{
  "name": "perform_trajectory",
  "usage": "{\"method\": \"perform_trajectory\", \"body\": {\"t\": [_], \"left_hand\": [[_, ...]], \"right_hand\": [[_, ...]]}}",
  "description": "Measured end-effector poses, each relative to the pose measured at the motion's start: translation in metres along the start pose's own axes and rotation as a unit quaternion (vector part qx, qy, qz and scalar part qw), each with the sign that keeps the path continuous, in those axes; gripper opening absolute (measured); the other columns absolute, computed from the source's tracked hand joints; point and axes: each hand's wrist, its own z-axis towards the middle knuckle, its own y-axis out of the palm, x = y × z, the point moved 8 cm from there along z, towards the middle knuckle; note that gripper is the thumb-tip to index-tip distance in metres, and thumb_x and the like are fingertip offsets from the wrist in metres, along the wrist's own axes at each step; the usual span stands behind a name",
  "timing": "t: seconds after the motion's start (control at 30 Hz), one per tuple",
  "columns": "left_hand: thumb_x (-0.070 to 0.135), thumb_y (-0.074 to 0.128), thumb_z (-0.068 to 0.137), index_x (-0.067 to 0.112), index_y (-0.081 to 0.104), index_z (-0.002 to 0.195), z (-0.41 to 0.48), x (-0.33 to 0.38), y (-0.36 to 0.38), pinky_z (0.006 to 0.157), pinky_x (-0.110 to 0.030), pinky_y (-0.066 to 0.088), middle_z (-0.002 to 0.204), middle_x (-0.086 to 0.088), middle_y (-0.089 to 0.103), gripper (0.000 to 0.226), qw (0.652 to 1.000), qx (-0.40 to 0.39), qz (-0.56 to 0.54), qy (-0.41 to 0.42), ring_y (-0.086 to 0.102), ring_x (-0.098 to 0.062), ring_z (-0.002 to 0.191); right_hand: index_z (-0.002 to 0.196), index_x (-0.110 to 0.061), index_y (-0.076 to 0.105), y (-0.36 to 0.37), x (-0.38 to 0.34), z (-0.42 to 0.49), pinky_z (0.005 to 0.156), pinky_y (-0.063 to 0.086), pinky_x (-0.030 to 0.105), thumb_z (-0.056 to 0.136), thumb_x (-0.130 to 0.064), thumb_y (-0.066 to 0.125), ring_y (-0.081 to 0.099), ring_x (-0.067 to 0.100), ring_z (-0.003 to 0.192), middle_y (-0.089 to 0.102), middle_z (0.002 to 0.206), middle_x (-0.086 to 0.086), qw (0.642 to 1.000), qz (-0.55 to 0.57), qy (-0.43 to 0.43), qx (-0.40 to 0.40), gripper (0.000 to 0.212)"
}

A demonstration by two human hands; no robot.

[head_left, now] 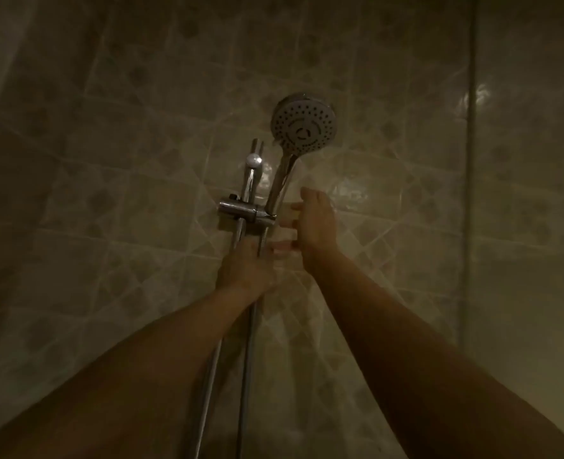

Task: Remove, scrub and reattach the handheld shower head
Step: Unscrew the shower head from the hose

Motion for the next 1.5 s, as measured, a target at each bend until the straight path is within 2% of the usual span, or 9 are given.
{"method": "perform_trajectory", "body": {"t": [0.2,0.37,0.47,0.57,0.77,0.97,1.27,1.4,1.5], "left_hand": [[0.050,0.039,0.098,0.023,0.054,0.099,0.020,-0.019,0.013,0.082,-0.035,0.046,0.112,-0.009,0.066,0.031,0.995,0.071,0.062,0.040,0.061,-0.030,0.098],[0.030,0.049,0.096,0.008,0.047,0.131,0.023,-0.024,0.040,0.095,-0.045,0.047,0.128,-0.017,0.057,0.042,0.992,0.083,0.091,0.004,0.058,-0.036,0.114],[0.016,0.051,0.092,0.004,0.041,0.136,0.020,-0.027,0.048,0.095,-0.045,0.047,0.131,-0.021,0.050,0.046,0.989,0.092,0.117,0.013,0.055,-0.037,0.115],[0.012,0.050,0.090,0.003,0.046,0.132,0.027,-0.033,0.053,0.098,-0.040,0.045,0.129,-0.021,0.054,0.043,0.990,0.102,0.087,0.041,0.056,-0.034,0.114],[0.017,0.060,0.092,-0.001,0.061,0.106,0.050,-0.044,0.059,0.090,-0.043,0.050,0.109,-0.020,0.065,0.023,0.991,0.105,0.068,0.055,0.062,-0.032,0.102],[0.024,0.058,0.092,0.001,0.066,0.091,0.057,-0.034,0.062,0.076,-0.035,0.046,0.090,-0.019,0.069,0.025,0.986,0.152,0.029,0.068,0.065,-0.033,0.086],[0.015,0.061,0.089,0.003,0.068,0.100,0.073,-0.016,0.047,0.088,-0.044,0.053,0.103,-0.016,0.067,0.017,0.988,0.124,-0.013,0.089,0.063,-0.030,0.096],[0.016,0.066,0.087,0.005,0.072,0.097,0.072,-0.009,0.042,0.075,-0.027,0.050,0.097,-0.014,0.072,0.017,0.990,0.116,-0.026,0.070,0.066,-0.025,0.090],[0.015,0.070,0.083,0.018,0.074,0.097,0.074,0.008,0.050,0.059,-0.012,0.039,0.079,0.009,0.069,0.014,0.994,0.059,-0.071,0.061,0.060,-0.006,0.071]], "right_hand": [[0.138,-0.024,0.050,0.018,0.014,0.025,0.090,0.057,0.055,0.096,-0.041,0.055,0.065,0.024,0.107,0.062,0.121,0.001,0.999,-0.014,-0.050,0.010,0.046],[0.126,-0.031,0.051,0.036,0.021,0.042,0.060,0.062,0.034,0.098,-0.043,0.055,0.068,0.022,0.100,0.061,0.120,0.002,0.997,-0.013,-0.077,-0.012,0.031],[0.117,-0.029,0.054,0.040,0.020,0.051,0.078,0.060,0.038,0.099,-0.044,0.054,0.066,0.017,0.101,0.063,0.110,-0.003,0.994,-0.022,-0.107,0.011,0.024],[0.107,-0.025,0.056,0.041,0.015,0.058,0.090,0.054,0.037,0.099,-0.043,0.054,0.062,0.010,0.097,0.062,0.100,-0.008,0.989,-0.034,-0.142,0.029,0.020],[0.086,-0.024,0.050,0.043,0.006,0.067,0.074,0.052,0.032,0.101,-0.036,0.053,0.056,0.014,0.080,0.055,0.087,0.000,0.977,-0.079,-0.196,0.035,0.019],[0.089,-0.012,0.054,0.039,-0.014,0.079,0.065,0.048,0.027,0.101,-0.031,0.054,0.053,0.012,0.072,0.055,0.080,0.003,0.966,-0.119,-0.224,0.046,0.023],[0.099,-0.013,0.056,0.013,-0.035,0.083,0.062,0.045,0.022,0.102,-0.034,0.052,0.056,0.007,0.070,0.057,0.080,-0.003,0.970,-0.066,-0.201,0.118,0.021],[0.097,-0.016,0.056,0.002,-0.039,0.080,0.069,0.051,0.028,0.102,-0.035,0.052,0.059,0.010,0.076,0.059,0.084,-0.001,0.972,-0.072,-0.186,0.128,0.020],[0.097,-0.017,0.055,-0.019,-0.069,0.089,0.073,0.053,0.034,0.101,-0.033,0.054,0.061,0.015,0.081,0.060,0.088,0.001,0.962,-0.098,-0.197,0.159,0.017]]}}
